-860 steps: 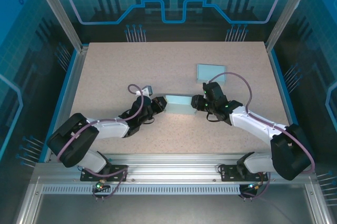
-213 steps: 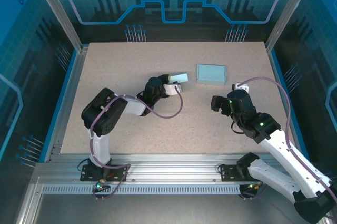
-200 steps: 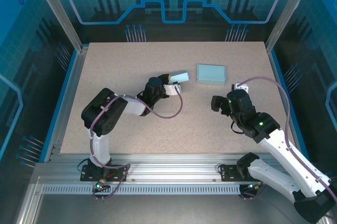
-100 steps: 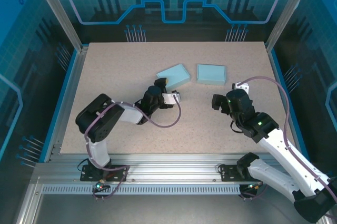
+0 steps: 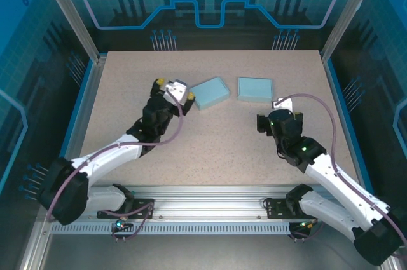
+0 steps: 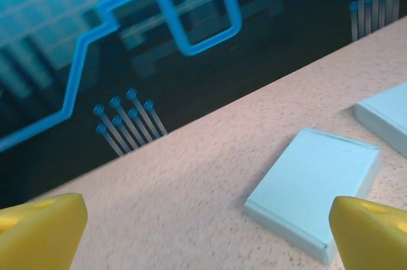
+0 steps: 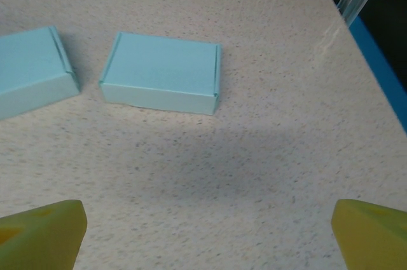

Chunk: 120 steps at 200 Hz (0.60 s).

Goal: Fold the paper box

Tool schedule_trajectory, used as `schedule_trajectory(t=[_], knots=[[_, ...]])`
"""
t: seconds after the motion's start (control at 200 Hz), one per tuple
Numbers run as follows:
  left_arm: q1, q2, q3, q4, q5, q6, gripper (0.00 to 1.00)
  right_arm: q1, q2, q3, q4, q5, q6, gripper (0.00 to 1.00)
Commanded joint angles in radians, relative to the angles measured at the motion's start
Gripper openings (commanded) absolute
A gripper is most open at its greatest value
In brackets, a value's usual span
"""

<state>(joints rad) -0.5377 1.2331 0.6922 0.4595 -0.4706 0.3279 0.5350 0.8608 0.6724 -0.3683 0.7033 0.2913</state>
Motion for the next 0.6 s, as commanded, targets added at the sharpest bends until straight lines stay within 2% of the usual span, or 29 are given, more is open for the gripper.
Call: schedule_trajectory(t=[0.0, 0.125, 0.3, 0.425, 0.595], knots=[[0.039, -0.085, -0.067, -0.142, -0.07, -0.248, 0.99, -0.03, 0.022, -0.054, 0.17, 0.052, -0.144, 1.0], [0.081, -0.149, -0.154, -0.129, -0.133, -0.297, 0.99, -0.081, 0.04, -0.124, 0.314, -0.067, -0.202, 1.0], [0.147, -0.177, -0.243, -0.078, -0.155, -0.312, 0.99, -0.168, 0.043, -0.187, 0.449, -0.127, -0.219, 1.0], [0.217, -0.128, -0.313, 0.043, -0.117, -0.303, 0.99, -0.255, 0.05, -0.199, 0.462, -0.175, -0.196, 1.0], [0.295, -0.003, -0.387, 0.301, -0.05, -0.283, 0.99, -0.322, 0.034, -0.258, 0.568, -0.234, -0.214, 1.0]])
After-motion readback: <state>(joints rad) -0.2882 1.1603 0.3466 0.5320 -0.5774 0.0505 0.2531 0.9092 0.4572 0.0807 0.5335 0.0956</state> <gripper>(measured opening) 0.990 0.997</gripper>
